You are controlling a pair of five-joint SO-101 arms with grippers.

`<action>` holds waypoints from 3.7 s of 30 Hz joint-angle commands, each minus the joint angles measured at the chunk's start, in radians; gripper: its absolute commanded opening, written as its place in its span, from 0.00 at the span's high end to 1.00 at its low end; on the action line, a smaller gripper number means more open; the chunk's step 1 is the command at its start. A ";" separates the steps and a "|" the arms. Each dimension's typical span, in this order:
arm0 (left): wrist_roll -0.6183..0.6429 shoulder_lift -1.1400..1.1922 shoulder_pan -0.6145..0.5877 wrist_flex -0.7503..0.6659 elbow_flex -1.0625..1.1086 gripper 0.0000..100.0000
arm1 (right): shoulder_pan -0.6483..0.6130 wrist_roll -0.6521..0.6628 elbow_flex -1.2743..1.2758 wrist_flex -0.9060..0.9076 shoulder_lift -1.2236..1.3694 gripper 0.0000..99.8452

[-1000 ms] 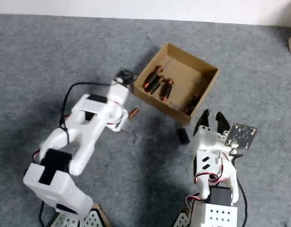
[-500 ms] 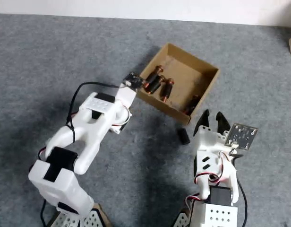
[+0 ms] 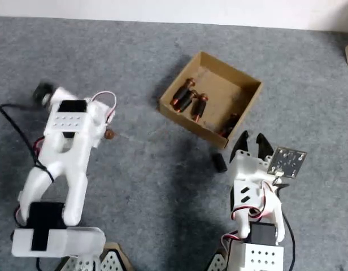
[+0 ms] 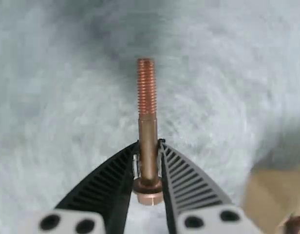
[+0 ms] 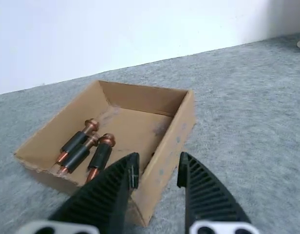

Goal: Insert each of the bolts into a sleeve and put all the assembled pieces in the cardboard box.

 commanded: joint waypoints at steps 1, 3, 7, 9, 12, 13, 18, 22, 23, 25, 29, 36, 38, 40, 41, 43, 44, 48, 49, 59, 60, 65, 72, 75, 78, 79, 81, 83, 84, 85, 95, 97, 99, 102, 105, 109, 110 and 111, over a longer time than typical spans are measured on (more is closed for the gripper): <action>0.342 -0.085 -0.012 0.015 0.031 1.00 | -0.027 0.014 0.116 -0.001 -0.007 0.88; 0.334 -0.099 -0.013 0.011 0.058 1.00 | -0.027 0.014 0.116 -0.001 -0.007 0.88; 0.334 -0.124 -0.039 0.038 0.071 0.94 | -0.027 0.014 0.116 -0.001 -0.007 0.88; 0.333 -0.142 -0.048 0.046 0.067 0.87 | -0.027 0.014 0.116 -0.001 -0.007 0.88; 0.316 -0.160 -0.053 0.074 0.070 0.78 | -0.027 0.014 0.116 -0.001 -0.007 0.88; 0.267 -0.162 -0.048 0.087 0.070 0.75 | -0.027 0.014 0.116 -0.001 -0.007 0.88; -0.141 -0.166 -0.051 0.183 0.058 0.71 | -0.027 0.014 0.116 -0.001 -0.007 0.88; -0.552 -0.160 -0.054 0.219 0.016 0.71 | -0.027 0.014 0.116 -0.001 -0.007 0.88; -0.677 -0.159 -0.050 0.230 0.012 0.71 | -0.027 0.014 0.116 -0.001 -0.007 0.88; -0.947 -0.159 -0.045 0.232 0.002 0.71 | -0.027 0.014 0.116 -0.001 -0.007 0.88; -1.580 -0.157 -0.048 0.232 -0.012 0.71 | -0.027 0.014 0.116 -0.001 -0.007 0.88; -2.351 -0.165 -0.081 0.213 0.157 0.71 | -0.041 0.014 0.116 0.001 -0.007 0.88; -2.480 -0.166 -0.082 0.209 0.176 0.71 | -0.041 0.014 0.116 0.001 -0.007 0.88; -2.556 -0.166 -0.085 0.209 0.176 0.71 | -0.042 0.014 0.116 0.001 -0.007 0.88; -2.575 -0.166 -0.085 0.209 0.170 0.71 | -0.042 0.014 0.116 0.001 -0.007 0.88; -2.601 -0.159 -0.085 0.209 0.139 0.71 | -0.042 0.014 0.116 0.001 -0.007 0.88; -2.619 -0.159 -0.085 0.199 0.125 0.71 | -0.042 0.014 0.116 0.001 -0.007 0.88; -2.642 -0.157 -0.077 0.107 0.099 0.71 | -0.042 0.014 0.116 0.001 -0.007 0.88; -2.642 -0.157 -0.077 0.086 0.094 0.71 | -0.042 0.014 0.116 0.001 -0.007 0.88; -2.639 0.133 -0.062 0.046 -0.094 0.71 | -0.042 0.014 0.116 -0.002 -0.007 0.88; -2.639 0.171 -0.065 0.046 -0.125 0.71 | -0.042 0.014 0.116 -0.002 -0.007 0.88; -2.639 0.338 -0.065 0.046 -0.243 0.71 | -0.042 0.014 0.116 -0.002 -0.007 0.88; -2.641 0.476 -0.061 0.064 -0.280 0.83 | -0.042 0.014 0.116 -0.002 -0.007 0.88; -2.636 0.476 -0.050 0.146 -0.285 1.00 | -0.042 0.014 0.116 -0.002 -0.008 0.88; -2.562 0.467 -0.033 0.250 -0.302 0.98 | -0.039 0.014 0.116 -0.001 -0.015 0.88; -2.529 0.452 -0.024 0.282 -0.312 1.00 | -0.039 0.014 0.113 -0.001 -0.016 0.88; -2.426 0.406 -0.013 0.316 -0.320 0.99 | -0.038 0.014 0.113 -0.001 -0.016 0.88; -2.294 0.335 -0.001 0.318 -0.317 1.00 | -0.038 0.014 0.111 -0.001 -0.018 0.88; -2.217 0.297 0.001 0.318 -0.317 0.99 | -0.036 0.014 0.110 0.001 -0.018 0.88; -2.136 0.257 0.002 0.318 -0.317 0.99 | -0.033 0.014 0.108 0.002 -0.018 0.88; -1.448 0.070 0.001 0.226 -0.124 0.99 | -0.082 0.077 -0.104 0.326 -0.007 0.88; -1.359 0.064 -0.001 0.160 -0.050 0.99 | -0.134 0.158 -0.142 0.361 -0.005 0.88; -1.278 0.058 -0.002 0.091 0.015 0.99 | -0.186 0.247 -0.159 0.380 -0.005 0.88; -1.191 0.022 -0.002 0.040 0.058 0.99 | -0.229 0.334 -0.174 0.394 0.044 0.88; -1.163 -0.042 0.001 0.032 0.096 0.99 | -0.240 0.416 -0.197 0.366 0.196 0.88; -1.165 -0.119 -0.001 -0.015 0.182 0.99 | -0.239 0.496 -0.286 0.292 0.489 0.88; -1.165 -0.136 -0.002 -0.034 0.205 0.99 | -0.237 0.511 -0.323 0.280 0.564 0.88; -1.165 -0.153 -0.002 -0.051 0.228 0.99 | -0.231 0.523 -0.369 0.269 0.641 0.88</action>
